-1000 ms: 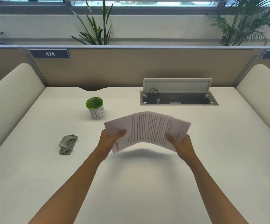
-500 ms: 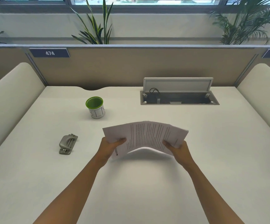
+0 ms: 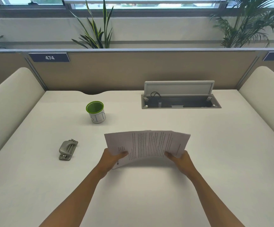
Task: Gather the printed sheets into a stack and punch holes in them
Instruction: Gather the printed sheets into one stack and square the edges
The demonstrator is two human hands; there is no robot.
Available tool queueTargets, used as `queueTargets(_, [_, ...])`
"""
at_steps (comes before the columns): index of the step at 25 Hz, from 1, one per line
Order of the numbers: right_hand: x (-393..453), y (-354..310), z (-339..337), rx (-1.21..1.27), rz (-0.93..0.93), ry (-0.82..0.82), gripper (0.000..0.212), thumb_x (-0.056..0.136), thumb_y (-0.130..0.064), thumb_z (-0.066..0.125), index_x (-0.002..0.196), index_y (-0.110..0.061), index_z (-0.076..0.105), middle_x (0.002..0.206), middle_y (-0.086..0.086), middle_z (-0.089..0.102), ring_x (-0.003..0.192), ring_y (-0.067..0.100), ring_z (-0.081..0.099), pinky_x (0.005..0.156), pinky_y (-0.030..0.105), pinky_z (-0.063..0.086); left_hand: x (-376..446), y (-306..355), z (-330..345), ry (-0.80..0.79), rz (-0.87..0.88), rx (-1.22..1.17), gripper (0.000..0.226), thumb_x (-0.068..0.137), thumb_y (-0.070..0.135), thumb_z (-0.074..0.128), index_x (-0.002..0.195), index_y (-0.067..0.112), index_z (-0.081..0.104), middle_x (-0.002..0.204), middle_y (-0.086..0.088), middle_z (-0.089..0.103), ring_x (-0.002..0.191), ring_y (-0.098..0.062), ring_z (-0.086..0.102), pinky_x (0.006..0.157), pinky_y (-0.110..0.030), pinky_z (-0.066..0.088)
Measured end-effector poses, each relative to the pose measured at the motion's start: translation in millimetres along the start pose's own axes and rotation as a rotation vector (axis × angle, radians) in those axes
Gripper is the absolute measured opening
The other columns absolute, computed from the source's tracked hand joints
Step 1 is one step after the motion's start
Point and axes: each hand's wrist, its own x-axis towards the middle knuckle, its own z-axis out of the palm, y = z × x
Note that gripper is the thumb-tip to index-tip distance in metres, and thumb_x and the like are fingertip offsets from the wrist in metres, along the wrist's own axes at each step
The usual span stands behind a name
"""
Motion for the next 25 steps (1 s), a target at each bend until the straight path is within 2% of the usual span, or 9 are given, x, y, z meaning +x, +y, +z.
queueTargets(1, [0.6,-0.2,-1.1,-0.007,0.008,0.009,0.032,0.089,-0.025,0.076,0.118,-0.011,0.071,0.112,0.006,0.076,0.106,0.024,0.071,0.093,0.043,0.058,-0.3,0.5,0.5,0.001,-0.001,-0.002,0.035,0.08,0.024,0.084,0.113,0.026,0.073,0.108,0.006,0.079,0.106,-0.025,0.071,0.085,-0.046,0.057])
queueTargets(3, [1.1,-4.4,-5.2,0.008,0.016,0.032,0.033,0.085,-0.029,0.08,0.113,-0.012,0.074,0.107,0.003,0.078,0.101,0.021,0.074,0.086,0.036,0.06,0.6,5.0,0.4,0.0,-0.006,-0.03,0.034,0.08,0.024,0.085,0.112,0.022,0.074,0.108,0.003,0.08,0.105,-0.025,0.073,0.082,-0.036,0.059])
queueTargets(6, [-0.8,-8.1,-13.6,0.104,-0.047,0.068,0.027,0.082,-0.03,0.083,0.105,-0.017,0.079,0.099,-0.006,0.081,0.094,0.013,0.076,0.077,0.021,0.059,1.6,12.8,-1.2,0.002,0.0,-0.153,0.04,0.078,0.021,0.085,0.116,0.016,0.074,0.113,-0.004,0.079,0.106,-0.027,0.074,0.087,-0.037,0.059])
queueTargets(9, [-3.9,-9.8,-19.1,0.474,0.027,0.159,0.017,0.091,-0.028,0.072,0.105,-0.018,0.076,0.095,-0.006,0.078,0.094,0.018,0.074,0.083,0.026,0.055,0.8,20.6,6.5,0.062,-0.026,-0.324,0.039,0.08,0.013,0.082,0.118,0.014,0.072,0.115,-0.007,0.078,0.109,-0.031,0.072,0.087,-0.041,0.058])
queueTargets(12, [0.0,-20.1,-9.7,0.742,0.129,0.112,0.026,0.104,-0.022,0.051,0.125,-0.019,0.066,0.114,-0.004,0.077,0.107,0.02,0.074,0.094,0.034,0.053,-1.6,26.2,28.2,0.107,-0.058,-0.529,0.043,0.082,0.007,0.078,0.122,0.017,0.067,0.118,-0.005,0.077,0.108,-0.029,0.072,0.087,-0.044,0.06])
queueTargets(17, [3.5,-64.2,38.5,0.645,0.063,-0.056,0.041,0.091,-0.034,0.07,0.131,-0.026,0.062,0.125,-0.003,0.074,0.113,0.019,0.071,0.085,0.03,0.06,-11.1,32.5,73.6,0.122,-0.133,-0.726,0.049,0.082,0.004,0.078,0.128,0.015,0.065,0.121,-0.007,0.076,0.109,-0.027,0.073,0.082,-0.041,0.062])
queueTargets(19, [5.5,-71.5,51.7,0.651,0.036,-0.017,0.041,0.095,-0.025,0.068,0.135,-0.025,0.059,0.127,-0.001,0.073,0.115,0.019,0.071,0.087,0.036,0.061,-15.6,31.7,86.2,0.111,-0.152,-0.737,0.049,0.083,0.005,0.078,0.129,0.014,0.065,0.123,-0.007,0.075,0.11,-0.026,0.073,0.083,-0.04,0.062])
queueTargets(22, [9.6,-73.8,52.4,0.598,0.046,0.112,0.038,0.097,-0.009,0.064,0.134,-0.014,0.059,0.127,0.005,0.072,0.117,0.026,0.069,0.101,0.05,0.055,-20.1,30.9,89.7,0.082,-0.183,-0.685,0.047,0.086,0.006,0.076,0.131,0.015,0.064,0.125,-0.005,0.074,0.112,-0.026,0.071,0.09,-0.043,0.059])
queueTargets(25, [11.3,-70.9,33.5,0.484,0.055,0.133,0.039,0.096,-0.008,0.065,0.135,-0.013,0.059,0.128,0.005,0.071,0.119,0.026,0.067,0.106,0.054,0.05,-18.6,39.9,69.4,0.077,-0.223,-0.634,0.042,0.091,0.016,0.07,0.132,0.012,0.065,0.119,-0.006,0.075,0.088,-0.018,0.075,0.071,-0.034,0.061])
